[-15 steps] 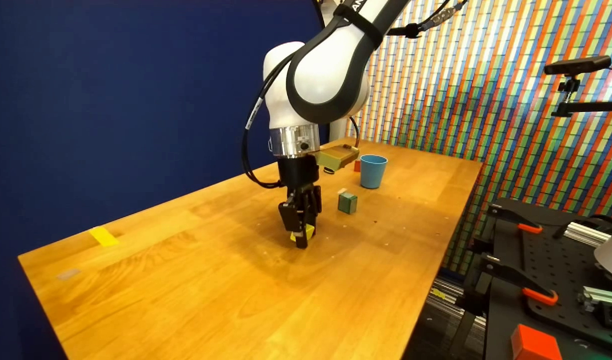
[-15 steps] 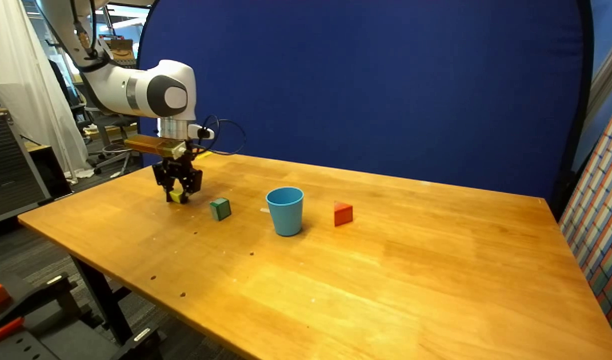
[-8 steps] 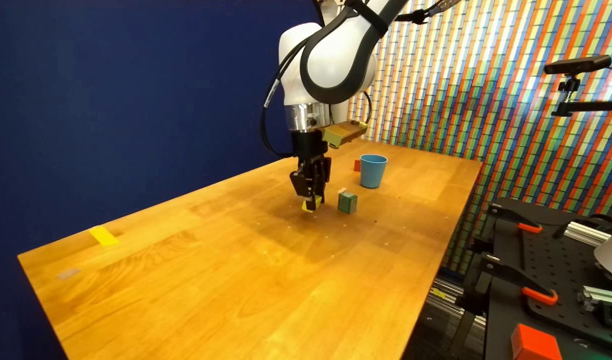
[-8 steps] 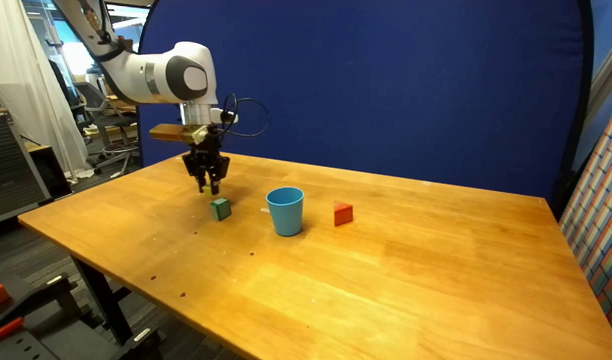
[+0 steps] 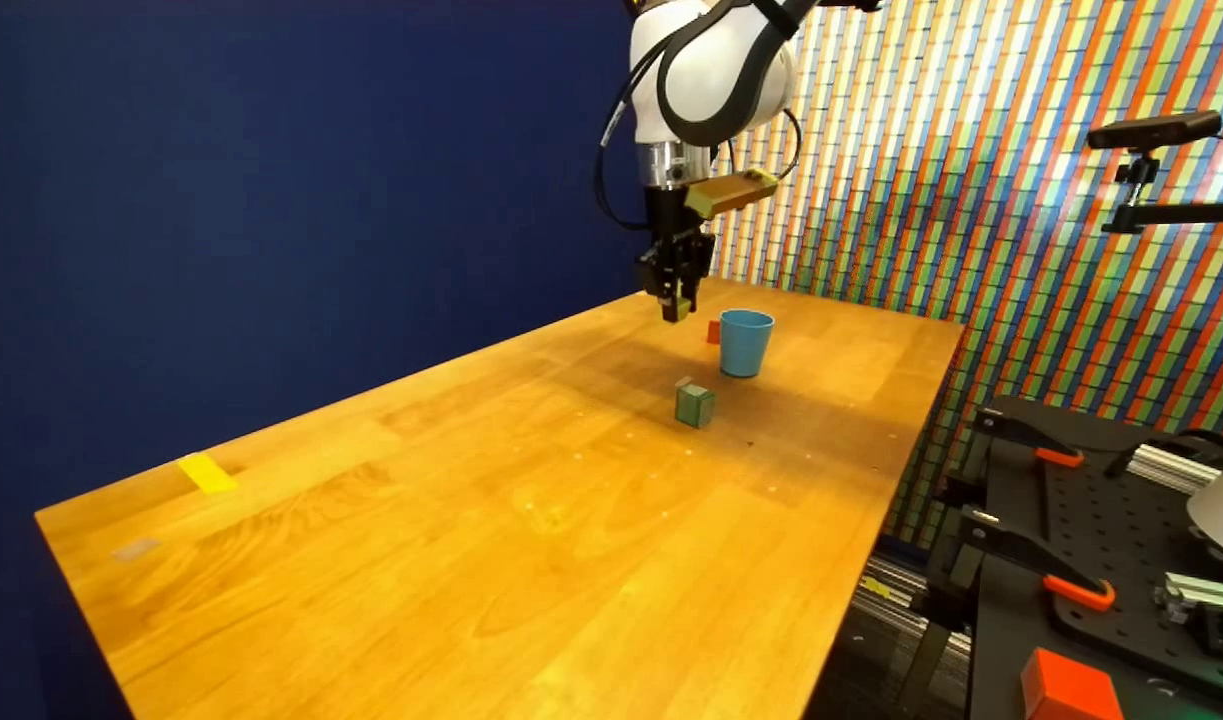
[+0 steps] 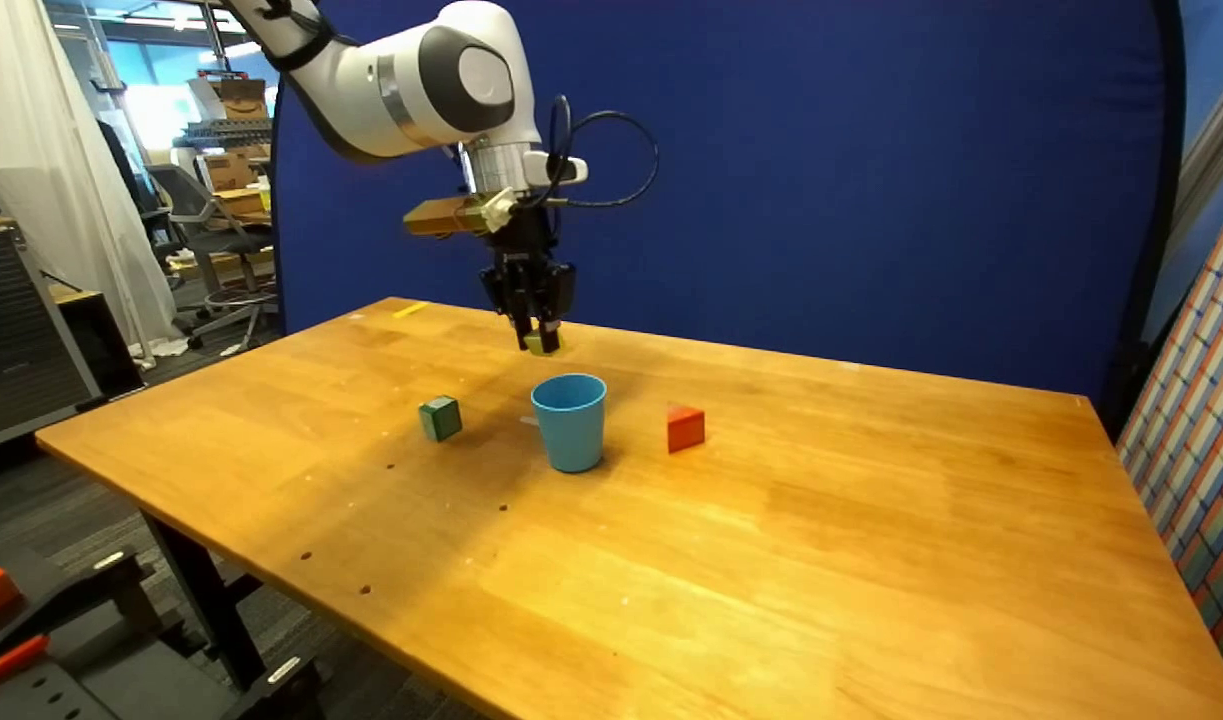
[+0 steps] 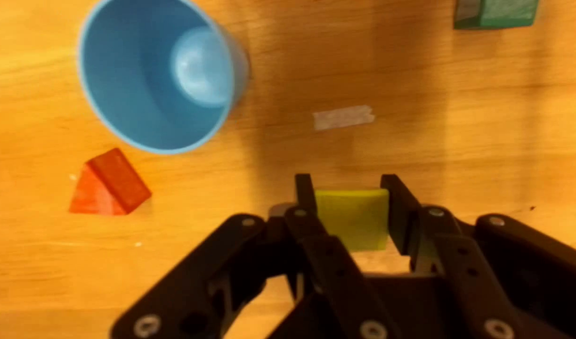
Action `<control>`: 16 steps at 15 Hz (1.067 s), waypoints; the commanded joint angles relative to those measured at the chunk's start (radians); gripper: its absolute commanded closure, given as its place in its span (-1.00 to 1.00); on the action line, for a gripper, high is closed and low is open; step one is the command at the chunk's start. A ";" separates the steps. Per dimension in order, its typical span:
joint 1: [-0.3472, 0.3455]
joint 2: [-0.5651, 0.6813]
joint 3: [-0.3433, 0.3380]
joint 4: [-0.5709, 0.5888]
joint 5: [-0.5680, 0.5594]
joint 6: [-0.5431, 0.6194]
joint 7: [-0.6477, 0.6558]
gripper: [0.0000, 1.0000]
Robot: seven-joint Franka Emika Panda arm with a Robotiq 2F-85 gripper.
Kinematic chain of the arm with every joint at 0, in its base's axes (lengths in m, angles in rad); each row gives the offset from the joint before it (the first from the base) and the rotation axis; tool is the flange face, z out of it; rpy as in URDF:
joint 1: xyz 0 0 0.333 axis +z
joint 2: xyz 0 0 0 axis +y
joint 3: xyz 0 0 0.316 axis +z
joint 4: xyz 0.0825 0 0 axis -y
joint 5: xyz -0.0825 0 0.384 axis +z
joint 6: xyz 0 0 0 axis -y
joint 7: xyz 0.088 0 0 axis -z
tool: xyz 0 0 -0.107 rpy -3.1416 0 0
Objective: Pick the yellow block and put it in the cup
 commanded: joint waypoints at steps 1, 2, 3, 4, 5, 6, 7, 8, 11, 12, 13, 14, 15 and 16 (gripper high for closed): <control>-0.023 -0.094 -0.038 -0.046 -0.055 -0.033 0.079 0.67; -0.032 -0.108 -0.044 -0.055 -0.060 -0.034 0.090 0.68; -0.041 -0.120 -0.049 -0.063 -0.059 -0.054 0.099 0.68; -0.054 -0.133 -0.052 -0.076 -0.054 -0.064 0.107 0.68; -0.067 -0.145 -0.051 -0.091 -0.044 -0.076 0.108 0.68; -0.079 -0.158 -0.054 -0.111 -0.042 -0.081 0.114 0.68; -0.094 -0.164 -0.053 -0.129 -0.034 -0.084 0.112 0.68; -0.107 -0.168 -0.051 -0.139 -0.027 -0.091 0.108 0.68; -0.137 -0.171 -0.045 -0.171 -0.011 -0.098 0.099 0.67; -0.144 -0.166 -0.040 -0.173 0.000 -0.103 0.092 -0.28; -0.145 -0.164 -0.038 -0.177 0.001 -0.102 0.090 -0.30; -0.146 -0.164 -0.034 -0.182 0.004 -0.103 0.085 -0.42; -0.148 -0.166 -0.029 -0.187 0.011 -0.101 0.078 -0.60; -0.147 -0.169 -0.025 -0.192 0.014 -0.102 0.075 -0.73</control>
